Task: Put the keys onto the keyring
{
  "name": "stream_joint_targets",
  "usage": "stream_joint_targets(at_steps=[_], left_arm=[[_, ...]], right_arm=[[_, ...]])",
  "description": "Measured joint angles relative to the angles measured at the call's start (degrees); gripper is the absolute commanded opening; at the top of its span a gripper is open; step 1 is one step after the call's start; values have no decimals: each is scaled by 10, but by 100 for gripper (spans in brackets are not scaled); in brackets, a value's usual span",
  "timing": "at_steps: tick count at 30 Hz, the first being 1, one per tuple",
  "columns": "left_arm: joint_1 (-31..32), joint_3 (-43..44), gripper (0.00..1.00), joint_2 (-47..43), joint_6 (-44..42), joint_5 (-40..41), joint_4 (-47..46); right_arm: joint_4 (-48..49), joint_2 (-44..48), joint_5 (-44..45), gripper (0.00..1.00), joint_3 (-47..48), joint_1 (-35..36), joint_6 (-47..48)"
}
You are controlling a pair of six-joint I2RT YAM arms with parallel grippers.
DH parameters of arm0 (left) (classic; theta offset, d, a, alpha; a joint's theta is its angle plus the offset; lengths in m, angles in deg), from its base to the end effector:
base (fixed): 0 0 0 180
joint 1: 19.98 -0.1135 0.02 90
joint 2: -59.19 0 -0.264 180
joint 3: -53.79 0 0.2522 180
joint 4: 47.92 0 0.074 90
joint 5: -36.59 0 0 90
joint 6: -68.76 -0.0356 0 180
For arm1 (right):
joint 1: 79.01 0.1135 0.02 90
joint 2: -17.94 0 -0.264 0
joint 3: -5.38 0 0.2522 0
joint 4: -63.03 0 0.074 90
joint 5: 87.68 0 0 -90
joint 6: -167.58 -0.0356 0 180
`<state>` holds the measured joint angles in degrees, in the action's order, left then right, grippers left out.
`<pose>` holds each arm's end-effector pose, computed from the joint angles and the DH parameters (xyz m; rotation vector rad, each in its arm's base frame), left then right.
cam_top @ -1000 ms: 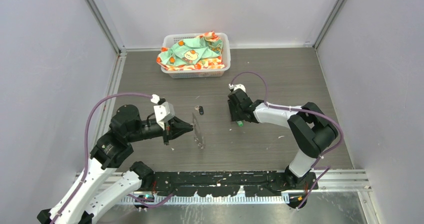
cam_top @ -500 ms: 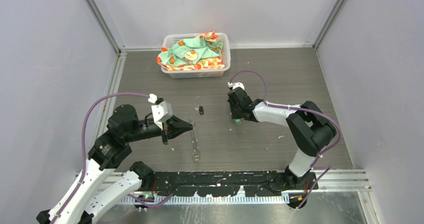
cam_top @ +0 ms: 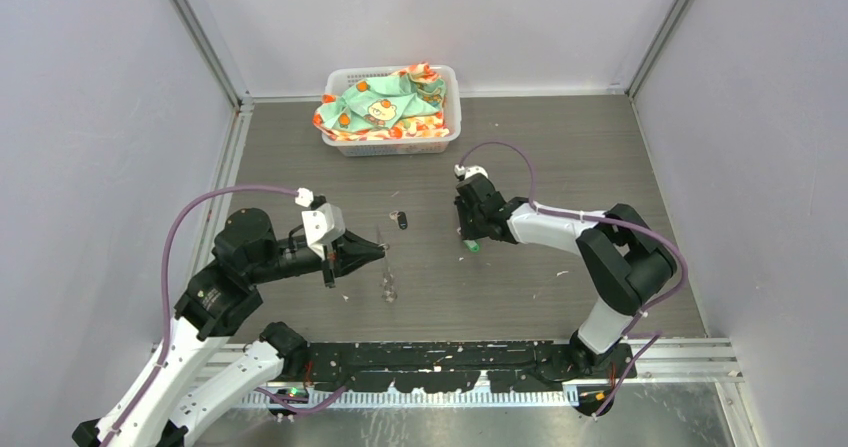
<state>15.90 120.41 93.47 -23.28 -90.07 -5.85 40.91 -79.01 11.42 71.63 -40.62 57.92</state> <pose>0.0815 -0.0852 0.3798 1.0270 1.4906 -0.9804 0.2659 0.2035 0.1598 -0.3395 2.4679 0.2331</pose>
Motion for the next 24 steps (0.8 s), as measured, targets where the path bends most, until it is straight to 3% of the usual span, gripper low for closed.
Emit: stream_joint_targets(at_steps=[7, 10, 16, 24], left_arm=[[0, 5, 0, 0, -5, 0, 9], [0, 5, 0, 0, -7, 0, 12], [0, 5, 0, 0, -12, 0, 13], [0, 6, 0, 0, -15, 0, 17]], right_arm=[[-14, 19, -2, 50, 0, 0, -28], [-23, 29, 1, 50, 0, 3, -58], [-33, 32, 46, 40, 0, 23, -148], [-49, 18, 100, 36, 10, 56, -216]])
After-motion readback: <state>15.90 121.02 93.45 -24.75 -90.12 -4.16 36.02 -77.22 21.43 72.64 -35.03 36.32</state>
